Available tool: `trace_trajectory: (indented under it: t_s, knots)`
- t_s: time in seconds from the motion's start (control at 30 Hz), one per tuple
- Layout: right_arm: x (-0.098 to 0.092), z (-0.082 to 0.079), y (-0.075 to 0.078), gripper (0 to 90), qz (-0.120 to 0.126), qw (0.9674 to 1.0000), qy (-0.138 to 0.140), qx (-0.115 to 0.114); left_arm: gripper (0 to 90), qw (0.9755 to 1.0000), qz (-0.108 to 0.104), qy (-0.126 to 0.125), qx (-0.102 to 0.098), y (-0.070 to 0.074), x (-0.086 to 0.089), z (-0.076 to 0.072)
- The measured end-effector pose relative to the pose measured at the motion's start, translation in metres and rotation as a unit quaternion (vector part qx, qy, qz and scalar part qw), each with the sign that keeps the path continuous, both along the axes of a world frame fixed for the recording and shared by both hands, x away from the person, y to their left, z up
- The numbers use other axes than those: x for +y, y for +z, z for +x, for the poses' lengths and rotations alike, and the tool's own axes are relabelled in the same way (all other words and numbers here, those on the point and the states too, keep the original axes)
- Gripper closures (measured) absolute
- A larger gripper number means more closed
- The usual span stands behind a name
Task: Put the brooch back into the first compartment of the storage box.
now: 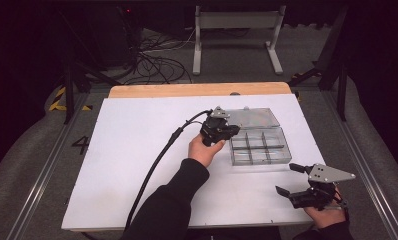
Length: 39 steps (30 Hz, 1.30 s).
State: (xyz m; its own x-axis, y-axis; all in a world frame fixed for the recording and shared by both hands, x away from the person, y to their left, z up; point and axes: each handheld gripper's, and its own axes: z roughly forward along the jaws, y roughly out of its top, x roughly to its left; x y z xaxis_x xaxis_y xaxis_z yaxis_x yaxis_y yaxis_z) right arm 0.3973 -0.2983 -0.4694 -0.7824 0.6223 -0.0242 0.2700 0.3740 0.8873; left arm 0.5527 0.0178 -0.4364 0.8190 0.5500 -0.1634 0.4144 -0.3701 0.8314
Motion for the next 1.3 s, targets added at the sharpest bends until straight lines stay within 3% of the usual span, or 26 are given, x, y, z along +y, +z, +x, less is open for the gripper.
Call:
trace_trajectory:
  t_s: [0.27,0.4,0.53,0.9,1.07,1.1,1.23,1.3]
  knots:
    - [0.000,0.000,0.000,7.9,0.000,1.0000,0.001,0.001,82.8,1.0000,0.000,0.003,0.008,-0.006,-0.004,0.002]
    - [0.000,0.000,0.000,7.9,0.001,1.0000,0.002,0.001,82.4,1.0000,0.003,0.003,0.000,-0.005,-0.004,0.001]
    - [0.001,0.000,0.000,7.9,-0.001,1.0000,0.004,0.002,70.4,1.0000,-0.003,0.004,-0.001,-0.002,-0.004,0.000]
    - [0.003,0.003,-0.001,8.0,-0.002,1.0000,0.007,0.004,59.6,0.9996,0.000,-0.007,-0.029,0.019,0.005,-0.015]
    - [0.004,0.005,0.000,8.0,-0.003,1.0000,0.009,0.003,54.5,0.9992,0.017,-0.006,-0.035,0.029,0.009,-0.023]
    - [0.005,0.005,0.000,7.9,-0.003,1.0000,0.009,0.003,54.4,0.9989,0.018,-0.005,-0.044,0.032,0.012,-0.028]
    - [0.005,0.005,0.000,7.9,-0.003,0.9999,0.010,0.004,53.6,0.9987,0.005,0.000,-0.051,0.037,0.019,-0.035]
    - [0.006,0.005,-0.001,8.0,-0.004,0.9999,0.010,0.005,53.1,0.9984,0.010,0.003,-0.056,0.041,0.026,-0.040]
